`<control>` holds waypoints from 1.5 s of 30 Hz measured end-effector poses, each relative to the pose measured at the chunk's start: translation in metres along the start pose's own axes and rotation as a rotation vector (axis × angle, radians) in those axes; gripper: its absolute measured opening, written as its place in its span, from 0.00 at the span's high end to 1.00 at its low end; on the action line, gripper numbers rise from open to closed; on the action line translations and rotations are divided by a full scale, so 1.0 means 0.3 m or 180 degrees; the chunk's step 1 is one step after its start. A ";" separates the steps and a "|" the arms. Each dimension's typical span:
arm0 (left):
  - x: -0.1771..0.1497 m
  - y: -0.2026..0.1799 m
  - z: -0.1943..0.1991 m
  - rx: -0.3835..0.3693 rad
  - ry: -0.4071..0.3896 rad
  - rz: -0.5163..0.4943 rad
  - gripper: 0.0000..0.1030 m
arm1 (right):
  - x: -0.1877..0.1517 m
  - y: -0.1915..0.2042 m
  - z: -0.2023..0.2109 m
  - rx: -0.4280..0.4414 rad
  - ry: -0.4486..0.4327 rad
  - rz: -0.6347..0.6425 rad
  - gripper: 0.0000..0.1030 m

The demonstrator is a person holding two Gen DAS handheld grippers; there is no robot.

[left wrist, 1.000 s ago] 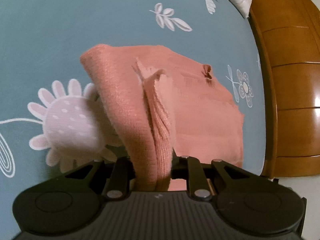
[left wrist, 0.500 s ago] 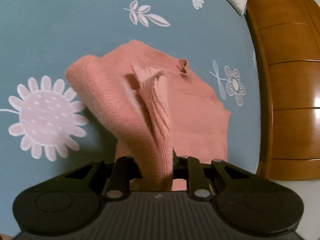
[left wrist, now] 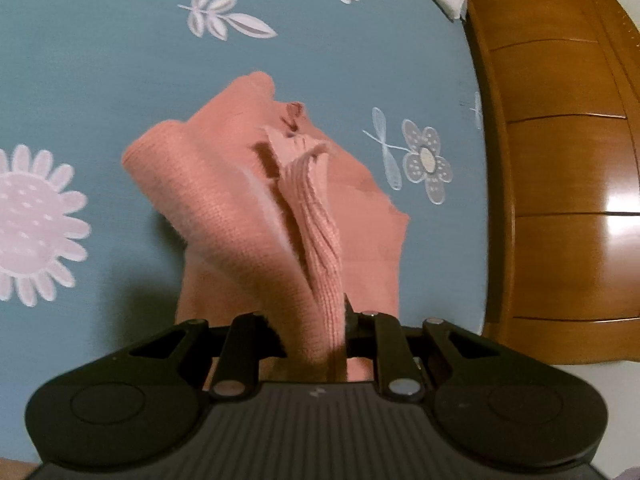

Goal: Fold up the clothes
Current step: 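Lift the held side with the left gripper and fold it over while the right gripper holds the sweater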

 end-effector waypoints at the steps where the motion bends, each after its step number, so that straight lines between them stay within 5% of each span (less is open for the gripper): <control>1: 0.000 -0.014 -0.008 -0.0020 0.0008 -0.0018 0.83 | -0.004 -0.013 0.004 -0.0025 -0.0001 -0.0003 0.00; 25: -0.011 -0.211 -0.208 -0.0162 -0.0019 -0.0230 0.83 | -0.105 -0.192 0.051 -0.0371 0.0168 -0.0098 0.00; 45: -0.030 -0.298 -0.406 0.0295 -0.0050 -0.0451 0.81 | -0.177 -0.318 0.079 -0.0675 0.0268 -0.0339 0.00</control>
Point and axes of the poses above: each gripper's, at about its wrist camera, not at the fingertips, and z roughly against the way its jaws point, y to its left, x to its top, the point moved 7 cm from there along -z, roughly the way its jaws point, and after that the axes turned 7 degrees about -z, right-handed, at the moved point
